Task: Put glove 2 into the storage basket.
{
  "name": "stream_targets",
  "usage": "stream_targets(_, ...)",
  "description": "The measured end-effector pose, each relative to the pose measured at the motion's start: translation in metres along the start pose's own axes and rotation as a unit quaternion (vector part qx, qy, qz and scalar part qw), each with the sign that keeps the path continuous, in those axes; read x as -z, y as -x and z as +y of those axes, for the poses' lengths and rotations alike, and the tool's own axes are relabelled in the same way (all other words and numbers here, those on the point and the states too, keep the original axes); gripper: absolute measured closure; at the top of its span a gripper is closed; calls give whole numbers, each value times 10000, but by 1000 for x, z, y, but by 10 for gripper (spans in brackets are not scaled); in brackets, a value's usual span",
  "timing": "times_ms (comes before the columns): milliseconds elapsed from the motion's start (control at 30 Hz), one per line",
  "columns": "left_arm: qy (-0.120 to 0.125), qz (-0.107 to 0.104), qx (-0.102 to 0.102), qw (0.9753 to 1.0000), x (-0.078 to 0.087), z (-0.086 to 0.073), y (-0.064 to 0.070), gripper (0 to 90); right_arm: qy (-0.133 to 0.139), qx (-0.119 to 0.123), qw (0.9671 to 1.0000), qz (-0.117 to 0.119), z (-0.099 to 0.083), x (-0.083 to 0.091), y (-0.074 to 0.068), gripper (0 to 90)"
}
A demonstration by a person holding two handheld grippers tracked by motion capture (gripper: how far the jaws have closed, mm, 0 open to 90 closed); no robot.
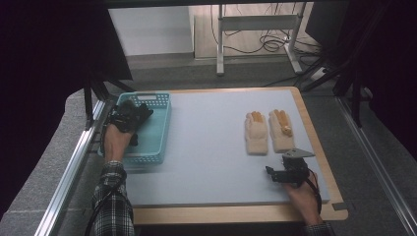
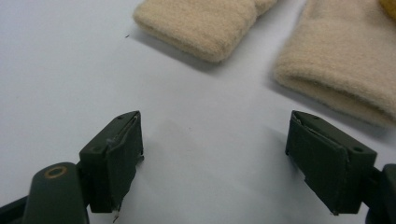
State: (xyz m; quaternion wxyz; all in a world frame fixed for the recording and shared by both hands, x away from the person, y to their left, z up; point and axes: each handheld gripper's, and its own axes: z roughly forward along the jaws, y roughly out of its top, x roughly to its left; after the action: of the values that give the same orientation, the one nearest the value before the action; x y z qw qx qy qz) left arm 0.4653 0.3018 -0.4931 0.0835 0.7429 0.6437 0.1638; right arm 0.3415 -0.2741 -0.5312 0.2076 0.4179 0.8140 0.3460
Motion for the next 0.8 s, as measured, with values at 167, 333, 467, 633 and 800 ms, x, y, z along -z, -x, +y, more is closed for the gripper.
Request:
stream_targets(167, -124, 114, 52, 9998, -7, 1, -5, 568, 6, 1, 10000, 0, 0, 0, 0, 185)
stream_targets(333, -264, 285, -90, 9992, -13, 1, -5, 397, 6, -1, 10000, 0, 0, 0, 0, 185)
stream_targets(467, -291, 14, -117, 9995, -12, -1, -7, 230, 7, 0, 10000, 0, 0, 0, 0, 185)
stream_targets(633, -91, -318, -17, 9995, -3, -3, -10, 131, 6, 1, 10000, -1, 0, 0, 0, 185)
stream_targets(800, 378, -761, 149, 9963, 11, -9, -15, 73, 1, 5, 10000, -5, 0, 0, 0, 185)
